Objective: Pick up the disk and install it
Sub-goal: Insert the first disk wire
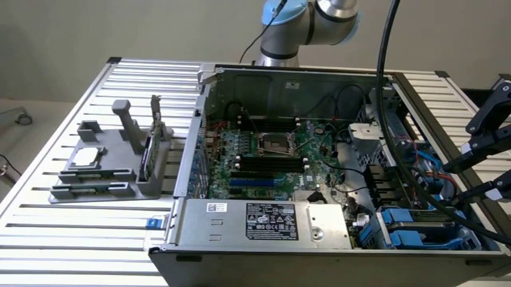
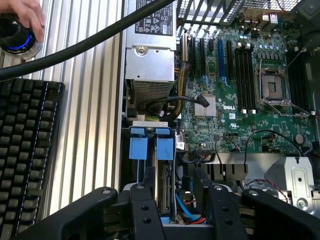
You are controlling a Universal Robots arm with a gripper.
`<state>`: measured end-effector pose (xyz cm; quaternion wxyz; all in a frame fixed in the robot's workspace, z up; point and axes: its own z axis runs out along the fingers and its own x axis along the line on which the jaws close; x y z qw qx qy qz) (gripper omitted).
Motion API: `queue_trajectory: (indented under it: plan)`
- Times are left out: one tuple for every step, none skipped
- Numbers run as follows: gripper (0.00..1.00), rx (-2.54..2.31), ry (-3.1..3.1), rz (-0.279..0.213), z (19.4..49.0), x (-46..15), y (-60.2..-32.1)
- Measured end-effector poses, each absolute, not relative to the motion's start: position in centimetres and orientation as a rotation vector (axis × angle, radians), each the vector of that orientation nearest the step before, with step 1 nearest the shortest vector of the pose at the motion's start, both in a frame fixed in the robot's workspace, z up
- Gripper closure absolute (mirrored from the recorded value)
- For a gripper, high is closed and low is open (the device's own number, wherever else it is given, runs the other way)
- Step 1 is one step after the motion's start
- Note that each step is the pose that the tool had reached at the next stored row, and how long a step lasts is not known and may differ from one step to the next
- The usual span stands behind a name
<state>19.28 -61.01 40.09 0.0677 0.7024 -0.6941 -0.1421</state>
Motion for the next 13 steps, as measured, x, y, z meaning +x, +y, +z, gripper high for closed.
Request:
queue_trajectory:
  plan:
    - [0.56, 2.116, -2.091, -0.428, 40.1, 19.3, -61.0]
    - [0.56, 2.116, -2.091, -0.428, 40.1, 19.3, -61.0]
    - [0.56, 2.116, -2.091, -0.428, 40.1, 19.3, -61.0]
    - [0.56, 2.116, -2.091, -0.428, 40.1, 19.3, -61.0]
    - [0.56, 2.116, -2.092, -0.428, 40.1, 19.2, -61.0]
    - [0.56, 2.117, -2.092, -0.428, 40.1, 19.0, -61.0]
    - [0.56, 2.119, -2.095, -0.423, 40.1, 18.7, -61.0]
    - [0.56, 2.125, -2.099, -0.415, 40.1, 18.5, -61.0]
    - [0.56, 2.134, -2.107, -0.401, 40.1, 18.2, -61.0]
    - [0.56, 2.146, -2.116, -0.383, 40.1, 17.9, -61.0]
    - [0.56, 2.157, -2.126, -0.365, 40.1, 17.7, -61.0]
    - [0.56, 2.168, -2.134, -0.348, 40.1, 17.3, -61.0]
    - [0.56, 2.176, -2.141, -0.335, 40.1, 17.1, -60.9]
